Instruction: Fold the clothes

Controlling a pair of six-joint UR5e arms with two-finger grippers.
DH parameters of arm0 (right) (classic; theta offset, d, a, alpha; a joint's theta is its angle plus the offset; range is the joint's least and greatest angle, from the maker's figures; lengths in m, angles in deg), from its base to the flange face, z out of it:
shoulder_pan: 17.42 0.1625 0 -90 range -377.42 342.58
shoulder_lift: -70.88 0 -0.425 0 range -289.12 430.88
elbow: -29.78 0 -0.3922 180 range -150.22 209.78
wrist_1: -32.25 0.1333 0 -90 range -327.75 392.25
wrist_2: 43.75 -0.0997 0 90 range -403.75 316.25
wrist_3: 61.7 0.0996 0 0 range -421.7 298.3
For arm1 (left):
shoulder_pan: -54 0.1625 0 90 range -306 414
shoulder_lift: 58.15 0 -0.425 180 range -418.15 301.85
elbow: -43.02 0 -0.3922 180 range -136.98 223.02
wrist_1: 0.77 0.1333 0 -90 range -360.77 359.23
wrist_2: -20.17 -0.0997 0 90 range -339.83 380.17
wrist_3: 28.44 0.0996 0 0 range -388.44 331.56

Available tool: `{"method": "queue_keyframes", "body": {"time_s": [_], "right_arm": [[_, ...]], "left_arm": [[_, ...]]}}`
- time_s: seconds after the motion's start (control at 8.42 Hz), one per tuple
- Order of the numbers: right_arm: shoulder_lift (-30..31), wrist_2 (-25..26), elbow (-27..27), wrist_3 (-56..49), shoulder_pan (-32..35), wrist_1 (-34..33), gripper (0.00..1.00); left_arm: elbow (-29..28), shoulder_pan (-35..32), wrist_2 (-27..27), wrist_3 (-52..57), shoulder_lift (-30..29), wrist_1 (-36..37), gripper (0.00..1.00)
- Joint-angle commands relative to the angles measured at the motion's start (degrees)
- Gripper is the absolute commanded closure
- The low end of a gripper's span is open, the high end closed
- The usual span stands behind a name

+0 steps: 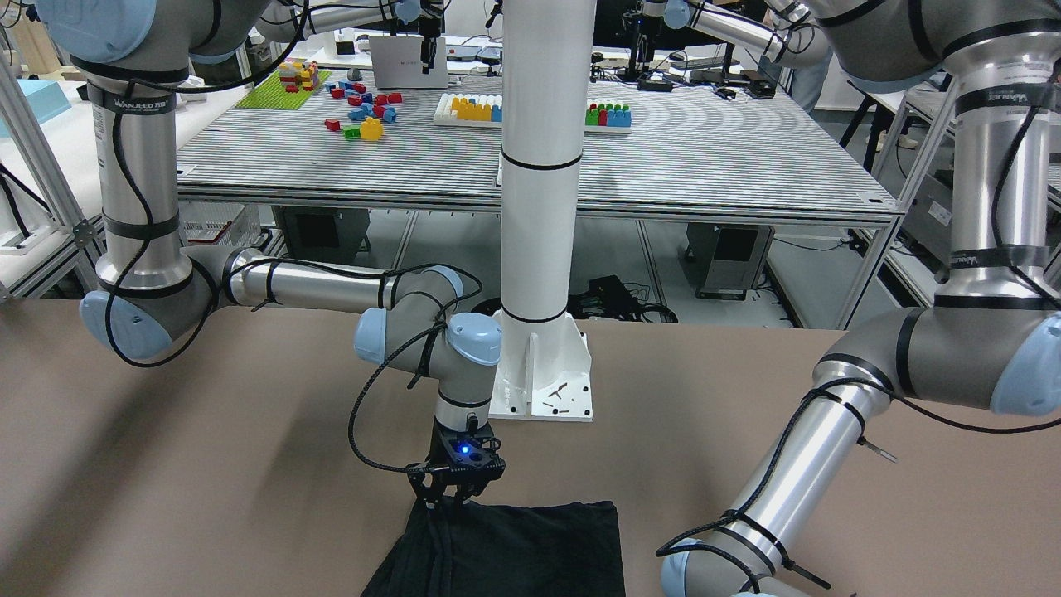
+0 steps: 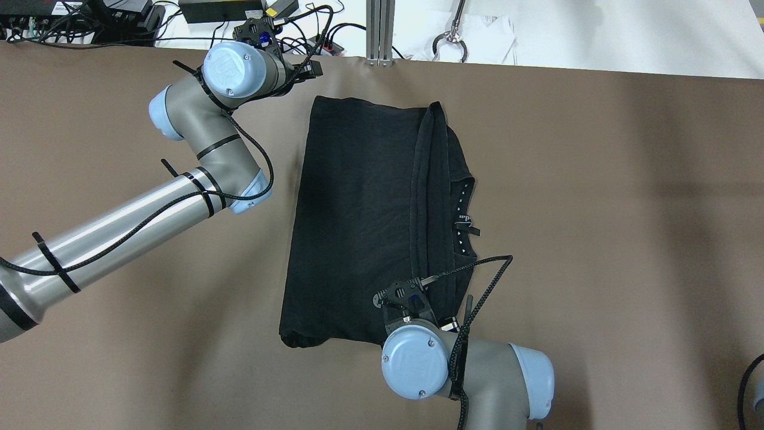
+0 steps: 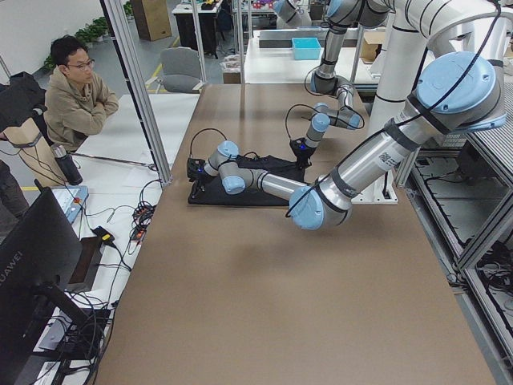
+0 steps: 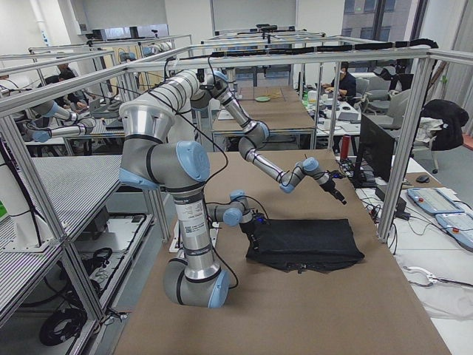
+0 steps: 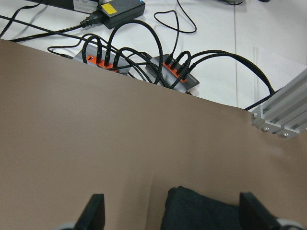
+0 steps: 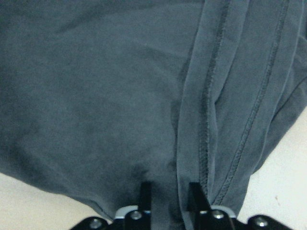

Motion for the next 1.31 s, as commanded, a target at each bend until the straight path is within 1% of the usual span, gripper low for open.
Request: {"method": "queue_keyframes", "body": {"time_s": [0.0, 0.36, 0.48, 0.59, 0.71, 0.83, 0.95, 1.19], "right_arm": [[0.08, 0.03, 0.06, -2.85, 0.42, 0.12, 0.78], [0.17, 0.03, 0.06, -3.58, 1.04, 0.39, 0.77], [0.17, 0.12, 0.06, -3.58, 1.21, 0.39, 0.75], [0.26, 0.12, 0.24, -3.49, 1.13, 0.39, 0.68], [0.26, 0.12, 0.33, -3.40, 1.13, 0.39, 0.64], [0.35, 0.12, 0.41, -3.40, 1.13, 0.39, 0.73], [0.35, 0.03, 0.42, -3.49, 1.21, 0.30, 1.00], [0.17, -1.02, -0.54, -4.27, 2.96, 0.04, 1.00]], "left_arm": [[0.04, 0.43, -0.09, -0.23, 0.12, -0.08, 0.00], [0.04, 0.43, -0.18, -0.23, 0.29, -0.08, 0.00], [-0.05, 0.43, -0.18, -0.15, 0.29, 0.00, 0.00], [-0.22, 0.43, -0.18, -0.15, 0.38, 0.00, 0.00], [-0.22, 0.43, -0.26, -0.15, 0.38, 0.09, 0.00], [-0.22, 0.43, -0.26, -0.32, 0.38, 0.09, 0.00], [-0.22, 0.43, -0.26, -0.49, 0.38, 0.09, 0.00], [-0.22, 0.52, -0.26, -0.41, 0.38, 0.09, 0.00]]}}
